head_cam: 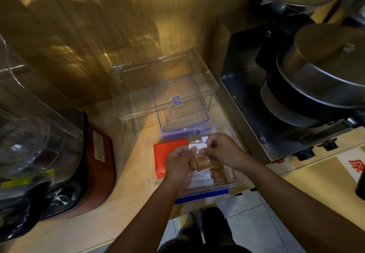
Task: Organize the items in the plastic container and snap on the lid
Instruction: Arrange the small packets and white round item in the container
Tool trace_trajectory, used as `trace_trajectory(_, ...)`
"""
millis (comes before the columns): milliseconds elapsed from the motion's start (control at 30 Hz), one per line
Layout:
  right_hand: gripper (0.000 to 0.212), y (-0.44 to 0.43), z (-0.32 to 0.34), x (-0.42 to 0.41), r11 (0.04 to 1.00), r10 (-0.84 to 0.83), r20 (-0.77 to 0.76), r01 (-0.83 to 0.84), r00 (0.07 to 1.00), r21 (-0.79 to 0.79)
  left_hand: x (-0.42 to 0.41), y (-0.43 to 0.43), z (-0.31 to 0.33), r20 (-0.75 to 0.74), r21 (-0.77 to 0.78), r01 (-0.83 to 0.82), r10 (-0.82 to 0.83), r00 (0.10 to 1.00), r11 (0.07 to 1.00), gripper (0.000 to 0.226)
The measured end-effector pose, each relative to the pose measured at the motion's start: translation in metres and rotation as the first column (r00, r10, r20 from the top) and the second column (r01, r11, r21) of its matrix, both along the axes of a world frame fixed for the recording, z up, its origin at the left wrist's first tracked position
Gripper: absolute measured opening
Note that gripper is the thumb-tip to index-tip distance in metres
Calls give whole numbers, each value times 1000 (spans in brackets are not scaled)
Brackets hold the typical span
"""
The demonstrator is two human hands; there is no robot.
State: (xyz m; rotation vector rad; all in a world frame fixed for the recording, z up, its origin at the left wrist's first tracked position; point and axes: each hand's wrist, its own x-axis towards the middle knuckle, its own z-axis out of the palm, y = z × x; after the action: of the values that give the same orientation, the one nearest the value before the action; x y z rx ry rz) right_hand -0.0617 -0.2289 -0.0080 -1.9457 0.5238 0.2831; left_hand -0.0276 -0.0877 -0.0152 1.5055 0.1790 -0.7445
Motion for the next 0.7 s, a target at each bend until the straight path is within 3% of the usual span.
trace_trajectory(133, 19, -5, -2, -3, 999, -5, 7, 4, 1000, 40, -4, 0, 1, -7, -14, -76, 76, 997, 997, 28)
trace_trajectory(200, 12, -9, -3, -5, 994, -24, 25, 26, 999, -102, -1, 1, 1, 13, -15, -147, 147, 989, 989, 28)
trace_trajectory(233, 15, -12, -3, -7, 966, 22, 23, -15, 999, -259, 1, 3, 0, 14, -14, -189, 190, 982, 982, 28)
trace_trajectory(267, 20, -16, -4, -9, 885, 136, -5, -124, 991, -449, 4, 6, 0, 11, -10, -226, 226, 974, 974, 27)
trace_trajectory(333, 28, -21, -11, -12, 572, 432, -163, -409, 887, -711, 9, 10, -1, 3, -2, -266, 266, 964, 964, 28)
trace_trajectory(367, 29, -21, -18, -14, 424, 525, -261, -515, 810, -745, 11, 11, -1, -3, 5, -273, 273, 962, 962, 28)
trace_trajectory(400, 29, -17, -26, -16, 346, 567, -336, -587, 753, -732, 12, 12, -2, -8, 7, -277, 277, 961, 961, 29)
trace_trajectory(500, 29, -2, -46, -20, 359, 508, -469, -673, 723, -647, 11, 15, -4, -6, -5, -277, 277, 961, 961, 28)
trace_trajectory(600, 33, 3, -56, -20, 361, 437, -505, -659, 744, -660, 7, 15, -5, 19, 8, -261, 260, 965, 965, 28)
trace_trajectory(700, 29, 0, -59, -17, 349, 440, -561, -709, 701, -613, 6, 15, -5, 33, 18, -261, 261, 965, 965, 27)
